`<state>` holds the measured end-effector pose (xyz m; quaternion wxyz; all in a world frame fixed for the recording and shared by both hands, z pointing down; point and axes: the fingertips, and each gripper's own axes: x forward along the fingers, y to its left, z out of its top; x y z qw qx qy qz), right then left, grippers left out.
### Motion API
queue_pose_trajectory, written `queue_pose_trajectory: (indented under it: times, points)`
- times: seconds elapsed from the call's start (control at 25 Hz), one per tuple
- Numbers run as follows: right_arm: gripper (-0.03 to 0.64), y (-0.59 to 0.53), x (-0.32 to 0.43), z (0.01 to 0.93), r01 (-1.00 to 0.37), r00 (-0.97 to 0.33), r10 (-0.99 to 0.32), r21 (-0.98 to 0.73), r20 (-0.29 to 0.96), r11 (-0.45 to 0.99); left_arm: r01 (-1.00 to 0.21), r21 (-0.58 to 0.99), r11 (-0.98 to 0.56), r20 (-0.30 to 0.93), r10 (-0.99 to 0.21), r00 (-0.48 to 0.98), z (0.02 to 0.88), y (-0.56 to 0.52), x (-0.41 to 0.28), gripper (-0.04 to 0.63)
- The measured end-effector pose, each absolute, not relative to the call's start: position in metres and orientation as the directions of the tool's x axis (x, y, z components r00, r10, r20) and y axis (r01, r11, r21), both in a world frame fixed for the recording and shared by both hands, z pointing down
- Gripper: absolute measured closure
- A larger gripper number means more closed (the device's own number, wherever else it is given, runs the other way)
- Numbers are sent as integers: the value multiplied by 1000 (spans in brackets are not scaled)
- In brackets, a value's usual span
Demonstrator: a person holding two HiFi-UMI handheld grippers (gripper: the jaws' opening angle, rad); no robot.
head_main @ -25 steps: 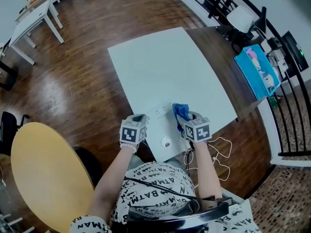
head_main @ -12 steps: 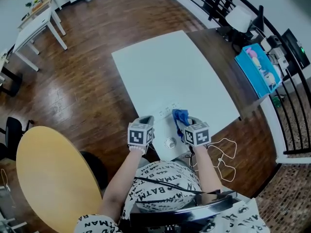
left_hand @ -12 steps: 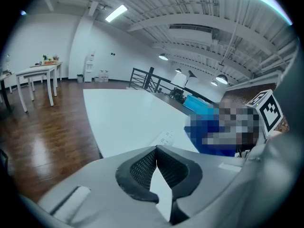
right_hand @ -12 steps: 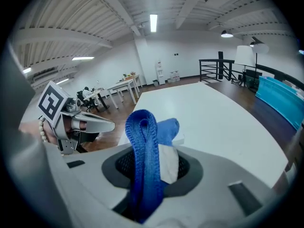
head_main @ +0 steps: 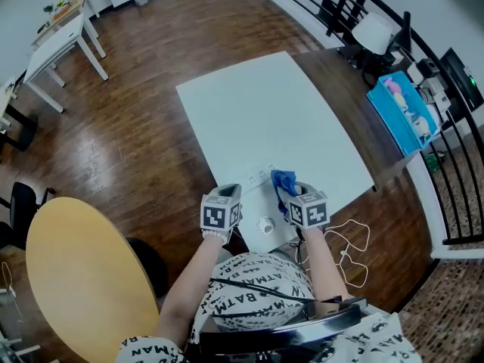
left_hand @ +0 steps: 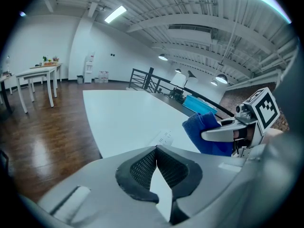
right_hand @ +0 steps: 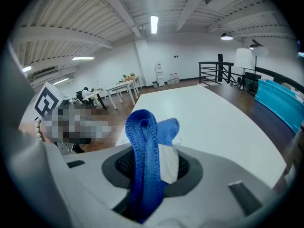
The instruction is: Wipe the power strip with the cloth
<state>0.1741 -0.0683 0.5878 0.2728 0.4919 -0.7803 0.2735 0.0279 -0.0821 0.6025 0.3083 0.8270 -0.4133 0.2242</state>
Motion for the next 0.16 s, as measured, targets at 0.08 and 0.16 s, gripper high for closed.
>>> queue_pose_trajectory:
  times: [0.08,0.16]
  points:
    - [489,-64,171,589,-916,-372,-615,-168,696,365,-822,325,-467,635,-537,556,606,-76,25,595]
    - [489,-58,167,592,-914,-378,-606,-177,700,365,-823,326,-465,645,-526,554,611,-69,23,595]
